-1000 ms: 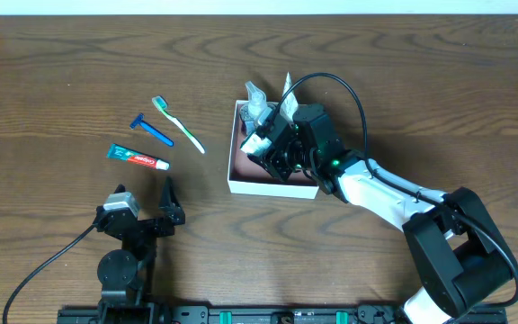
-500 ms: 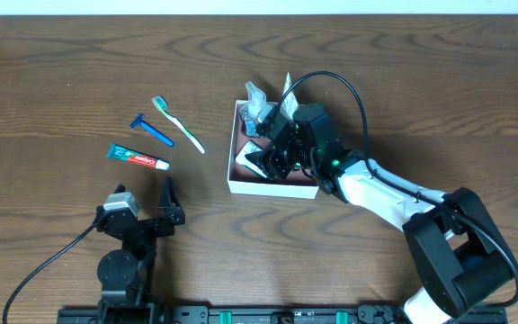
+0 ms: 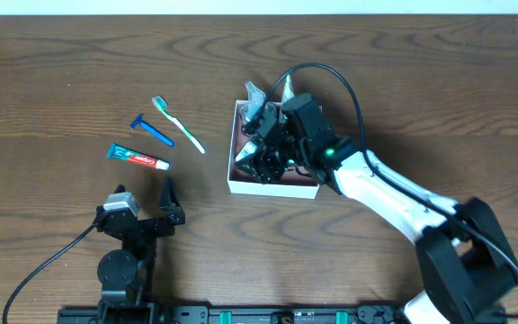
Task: Pack container
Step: 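Release the soap box and raise the right gripper away right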
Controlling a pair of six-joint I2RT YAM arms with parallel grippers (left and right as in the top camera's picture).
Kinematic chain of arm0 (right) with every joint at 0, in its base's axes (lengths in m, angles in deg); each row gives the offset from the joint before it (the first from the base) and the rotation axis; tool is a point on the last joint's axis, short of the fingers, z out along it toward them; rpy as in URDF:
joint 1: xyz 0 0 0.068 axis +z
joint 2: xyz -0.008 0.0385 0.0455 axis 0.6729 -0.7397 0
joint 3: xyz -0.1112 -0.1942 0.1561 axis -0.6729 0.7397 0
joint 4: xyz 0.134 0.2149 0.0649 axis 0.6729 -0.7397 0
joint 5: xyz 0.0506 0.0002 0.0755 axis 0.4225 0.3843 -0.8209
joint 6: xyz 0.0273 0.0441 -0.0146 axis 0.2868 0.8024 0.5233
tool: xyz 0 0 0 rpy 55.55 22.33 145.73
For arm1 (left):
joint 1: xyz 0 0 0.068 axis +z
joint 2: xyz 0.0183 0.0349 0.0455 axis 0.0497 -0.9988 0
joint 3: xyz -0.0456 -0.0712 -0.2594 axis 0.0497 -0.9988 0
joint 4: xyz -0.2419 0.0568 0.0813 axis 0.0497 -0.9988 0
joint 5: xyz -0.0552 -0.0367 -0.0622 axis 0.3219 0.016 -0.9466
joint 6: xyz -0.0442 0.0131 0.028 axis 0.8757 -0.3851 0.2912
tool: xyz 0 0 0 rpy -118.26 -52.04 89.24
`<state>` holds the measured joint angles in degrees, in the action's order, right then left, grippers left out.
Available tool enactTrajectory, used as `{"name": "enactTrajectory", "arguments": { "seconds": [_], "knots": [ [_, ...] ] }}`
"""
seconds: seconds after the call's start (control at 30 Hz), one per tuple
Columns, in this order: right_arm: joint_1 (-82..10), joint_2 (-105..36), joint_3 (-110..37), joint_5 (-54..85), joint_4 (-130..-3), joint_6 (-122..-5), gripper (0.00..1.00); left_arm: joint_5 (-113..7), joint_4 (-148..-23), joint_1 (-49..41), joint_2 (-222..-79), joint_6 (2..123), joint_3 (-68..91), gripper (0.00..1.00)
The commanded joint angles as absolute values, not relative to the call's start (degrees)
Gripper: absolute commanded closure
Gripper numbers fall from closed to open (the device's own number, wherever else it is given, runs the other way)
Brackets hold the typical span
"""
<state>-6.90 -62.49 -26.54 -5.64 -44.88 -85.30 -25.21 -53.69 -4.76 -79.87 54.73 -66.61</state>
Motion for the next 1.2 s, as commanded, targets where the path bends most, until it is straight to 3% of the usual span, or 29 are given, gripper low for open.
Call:
{"name": "enactTrajectory", "arguments": {
  "seconds": [0.0, 0.23, 0.43, 0.53, 0.77, 1.17],
  "knots": [
    [-3.9, -57.3, -32.2, -7.2, -49.9, -85.0, 0.22, -24.6, -55.6, -4.5, -79.6, 54.2, -67.9, 0.02],
    [-0.8, -50.1, -41.5, -4.7, -63.2, -83.3, 0.13, -24.6, -55.6, -4.5, -79.6, 54.2, -67.9, 0.02],
    [-6.0, -40.4, -44.4, 6.8, -71.2, -76.2, 0.05, -24.6, -55.6, -4.5, -79.6, 54.2, -67.9, 0.02],
    [-10.8, -35.2, -44.4, 16.6, -75.7, -72.4, 0.01, -24.6, -55.6, -4.5, -79.6, 54.2, -67.9, 0.02],
    [-26.2, -30.3, -44.4, 33.5, -87.2, -62.7, 0.01, -24.6, -55.6, -4.5, -79.6, 54.2, -67.9, 0.02],
    [-47.5, -38.5, -44.2, 29.4, -93.6, -54.9, 0.01, -25.1, -55.6, -4.5, -79.6, 54.8, -67.9, 0.02]
  ]
}}
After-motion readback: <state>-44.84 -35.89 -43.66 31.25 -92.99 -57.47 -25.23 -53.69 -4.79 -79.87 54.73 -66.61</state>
